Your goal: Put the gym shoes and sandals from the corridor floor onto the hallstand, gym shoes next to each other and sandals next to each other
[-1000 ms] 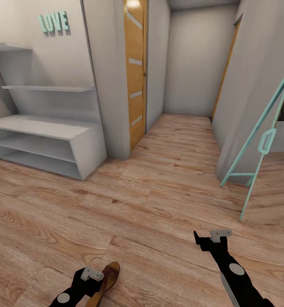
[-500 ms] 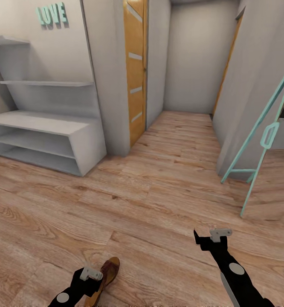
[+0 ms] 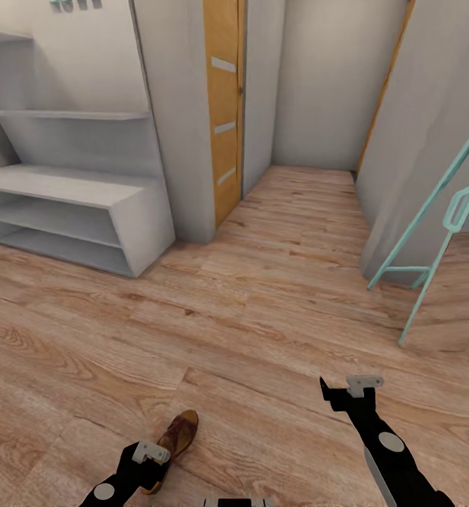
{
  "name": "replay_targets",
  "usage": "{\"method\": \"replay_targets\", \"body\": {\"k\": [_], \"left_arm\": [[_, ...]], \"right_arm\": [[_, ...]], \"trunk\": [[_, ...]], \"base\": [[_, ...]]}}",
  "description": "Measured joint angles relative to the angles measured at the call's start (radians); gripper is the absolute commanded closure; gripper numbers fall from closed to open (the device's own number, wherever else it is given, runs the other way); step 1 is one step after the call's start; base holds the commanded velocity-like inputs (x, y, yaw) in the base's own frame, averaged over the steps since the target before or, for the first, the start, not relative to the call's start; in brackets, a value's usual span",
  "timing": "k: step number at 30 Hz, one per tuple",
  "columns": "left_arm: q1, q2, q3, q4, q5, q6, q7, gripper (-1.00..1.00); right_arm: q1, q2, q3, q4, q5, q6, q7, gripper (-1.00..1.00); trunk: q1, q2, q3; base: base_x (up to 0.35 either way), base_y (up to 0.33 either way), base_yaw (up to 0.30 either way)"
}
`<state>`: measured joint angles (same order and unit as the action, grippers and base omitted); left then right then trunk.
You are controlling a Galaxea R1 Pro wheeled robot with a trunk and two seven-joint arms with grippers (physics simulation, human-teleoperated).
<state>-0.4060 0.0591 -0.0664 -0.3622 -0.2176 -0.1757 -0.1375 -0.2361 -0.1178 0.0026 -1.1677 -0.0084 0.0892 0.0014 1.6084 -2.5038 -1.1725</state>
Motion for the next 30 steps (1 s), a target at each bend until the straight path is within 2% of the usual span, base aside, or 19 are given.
{"method": "replay_targets", "body": {"k": [13, 23, 26, 30], "left_arm": [[0.0, 0.0, 0.0, 0.001, 0.0, -0.001, 0.001, -1.0], [-0.008, 0.0, -0.003, -0.002, 0.0, -0.004, 0.0, -1.0], [-0.029, -0.001, -0.005, -0.014, -0.001, 0.004, -0.001, -1.0], [-0.069, 0.001, -0.007, -0.038, -0.005, 0.015, -0.006, -1.0]], "right_arm": [[0.0, 0.0, 0.0, -0.003, 0.0, 0.0, 0.0, -1.0], [0.0, -0.002, -0.001, -0.011, -0.002, 0.001, 0.001, -1.0], [0.0, -0.004, -0.001, -0.046, -0.002, 0.029, 0.001, -1.0], [-0.004, -0.004, 0.0, -0.139, -0.004, 0.137, 0.003, -1.0]], "trunk": [[0.006, -0.003, -0.052], [0.006, -0.003, -0.052], [0.006, -0.003, -0.052], [0.006, -0.003, -0.052]], "base": [[0.0, 0.0, 0.0], [0.0, 0.0, 0.0], [0.0, 0.0, 0.0], [0.0, 0.0, 0.0]]}}
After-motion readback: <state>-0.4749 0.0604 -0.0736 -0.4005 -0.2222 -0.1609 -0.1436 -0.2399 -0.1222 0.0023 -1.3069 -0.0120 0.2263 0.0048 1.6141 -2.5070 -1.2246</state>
